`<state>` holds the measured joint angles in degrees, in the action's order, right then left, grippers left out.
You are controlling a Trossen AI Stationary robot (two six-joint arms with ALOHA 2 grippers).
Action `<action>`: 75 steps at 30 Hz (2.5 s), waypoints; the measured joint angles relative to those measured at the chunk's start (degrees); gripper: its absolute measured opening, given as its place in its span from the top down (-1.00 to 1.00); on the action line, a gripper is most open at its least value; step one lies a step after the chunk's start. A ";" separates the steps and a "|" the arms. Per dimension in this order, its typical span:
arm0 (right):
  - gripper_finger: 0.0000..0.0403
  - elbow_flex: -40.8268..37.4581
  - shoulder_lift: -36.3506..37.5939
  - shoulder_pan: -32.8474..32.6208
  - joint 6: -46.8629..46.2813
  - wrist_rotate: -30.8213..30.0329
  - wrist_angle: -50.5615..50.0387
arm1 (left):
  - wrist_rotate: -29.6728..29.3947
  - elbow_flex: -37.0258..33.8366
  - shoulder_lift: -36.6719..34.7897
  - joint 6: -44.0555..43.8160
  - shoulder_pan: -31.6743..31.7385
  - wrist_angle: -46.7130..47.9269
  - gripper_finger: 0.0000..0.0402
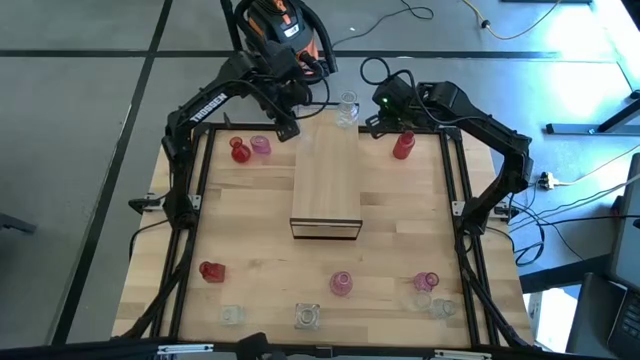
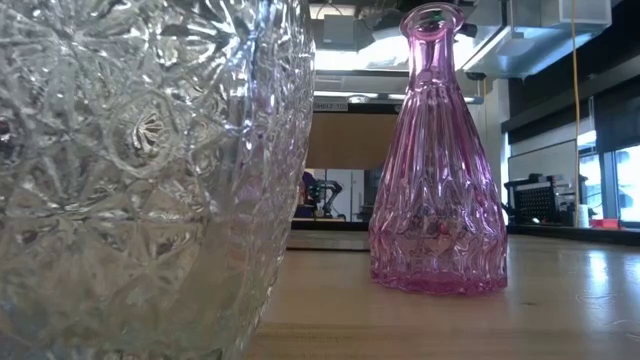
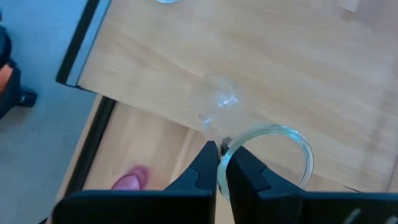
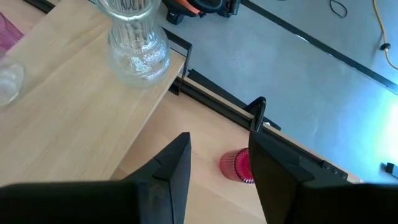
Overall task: Sort vases onto shelf
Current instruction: Put the transparent vase on the shelf aligned with the other transparent vase
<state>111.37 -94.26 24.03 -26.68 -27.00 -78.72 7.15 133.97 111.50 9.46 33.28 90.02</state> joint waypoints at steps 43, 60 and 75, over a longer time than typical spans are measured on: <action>0.28 0.00 0.00 0.00 -0.70 1.15 0.72 | 0.73 0.00 0.00 -3.29 -7.91 -0.01 0.81; 0.28 0.00 0.00 0.00 -1.60 2.18 0.65 | -3.44 0.98 -0.99 -1.41 -6.28 -3.00 0.54; 0.28 -1.86 0.04 -1.17 -0.06 12.29 6.97 | 5.55 -3.94 -12.30 -5.67 -3.21 -0.44 0.44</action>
<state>109.51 -94.21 22.87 -26.74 -14.71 -71.75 12.70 130.03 99.20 3.79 30.07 89.58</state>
